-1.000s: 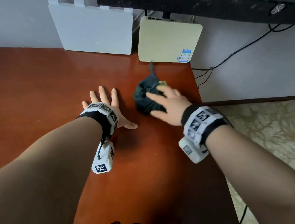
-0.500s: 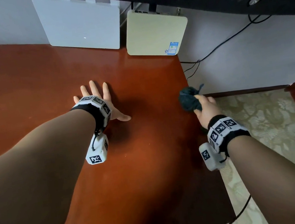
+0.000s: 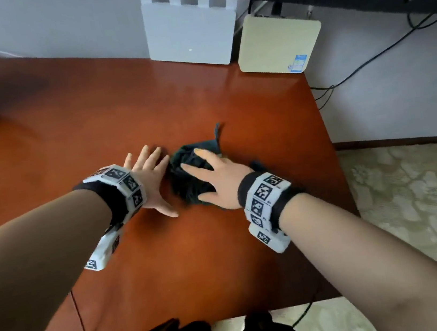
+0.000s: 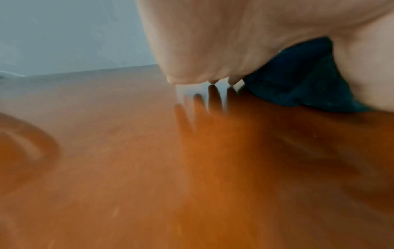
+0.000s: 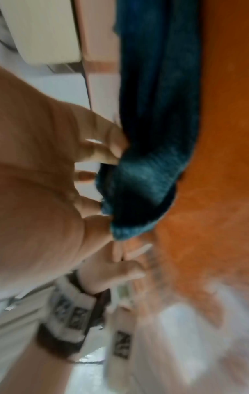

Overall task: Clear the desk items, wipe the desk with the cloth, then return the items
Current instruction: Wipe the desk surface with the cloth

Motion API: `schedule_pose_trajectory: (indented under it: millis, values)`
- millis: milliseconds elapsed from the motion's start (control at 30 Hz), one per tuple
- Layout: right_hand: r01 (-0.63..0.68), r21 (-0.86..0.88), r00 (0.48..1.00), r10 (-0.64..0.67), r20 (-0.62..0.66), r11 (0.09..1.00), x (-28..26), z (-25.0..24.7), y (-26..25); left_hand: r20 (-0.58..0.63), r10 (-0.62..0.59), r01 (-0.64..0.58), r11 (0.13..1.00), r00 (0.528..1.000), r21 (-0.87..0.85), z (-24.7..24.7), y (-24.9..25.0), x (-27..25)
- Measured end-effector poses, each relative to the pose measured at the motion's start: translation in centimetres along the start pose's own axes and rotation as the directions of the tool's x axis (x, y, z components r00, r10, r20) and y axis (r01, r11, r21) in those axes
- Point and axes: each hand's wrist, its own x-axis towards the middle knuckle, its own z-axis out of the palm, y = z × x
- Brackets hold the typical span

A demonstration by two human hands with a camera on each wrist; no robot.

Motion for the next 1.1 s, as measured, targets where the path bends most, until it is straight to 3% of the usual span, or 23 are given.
schedule_pose_trajectory:
  millis: [167,300,367,500,567,700,767,833,900,967,1033,1100]
  values:
    - [-0.091,-0.067,0.995,0.089,-0.035,0.994,0.2,2.4,-0.1,-0.017,-0.035,0.034,0.998,0.999,-0.057,1.8,1.8,-0.7]
    - [-0.223,0.003,0.968,0.221,-0.116,0.975,-3.0,2.8,4.3,-0.082,0.053,-0.057,0.997,0.995,-0.045,2.1,4.9,0.1]
    - [-0.394,0.08,0.908,0.401,-0.12,0.916,-5.8,3.1,8.0,-0.077,0.065,-0.071,0.995,0.995,-0.069,2.3,6.7,0.6]
    - [-0.69,0.226,0.696,0.716,-0.051,0.687,-12.2,3.6,15.2,-0.079,0.032,-0.037,0.997,0.996,-0.063,2.6,8.7,0.6]
    - [-0.738,0.271,0.626,0.777,-0.069,0.618,-14.3,3.4,16.8,-0.09,0.031,-0.036,0.998,0.995,-0.052,2.7,8.6,0.4]
    - [-0.656,0.386,0.59,0.759,-0.275,0.649,-15.3,1.0,15.9,-0.105,0.014,-0.02,0.998,0.994,-0.055,2.6,8.6,0.4]
    - [-0.58,0.388,0.622,0.697,-0.358,0.717,-14.8,-0.5,13.5,-0.117,0.02,-0.027,0.998,0.993,-0.056,2.6,8.7,0.3]
    - [-0.443,0.309,0.779,0.532,-0.333,0.842,-14.1,-1.1,10.3,-0.127,0.036,-0.046,0.996,0.991,-0.077,2.8,8.0,0.1]
    - [-0.268,0.199,0.927,0.308,-0.212,0.943,-13.4,-1.0,7.2,-0.127,0.02,-0.037,0.991,0.992,-0.126,3.3,6.5,-0.1]
    - [-0.195,0.072,0.958,0.205,-0.2,0.978,-12.1,0.0,4.9,-0.107,-0.029,0.013,0.988,0.994,-0.152,4.1,4.5,-0.7]
    - [-0.242,0.009,0.953,0.239,-0.185,0.97,-10.2,1.4,3.3,-0.093,-0.047,0.036,0.992,0.995,-0.122,4.8,3.1,-1.4]
    - [-0.316,0.038,0.947,0.318,-0.041,0.948,-8.3,3.3,1.9,-0.094,-0.012,0.004,0.997,0.996,-0.079,5.4,2.6,-2.1]
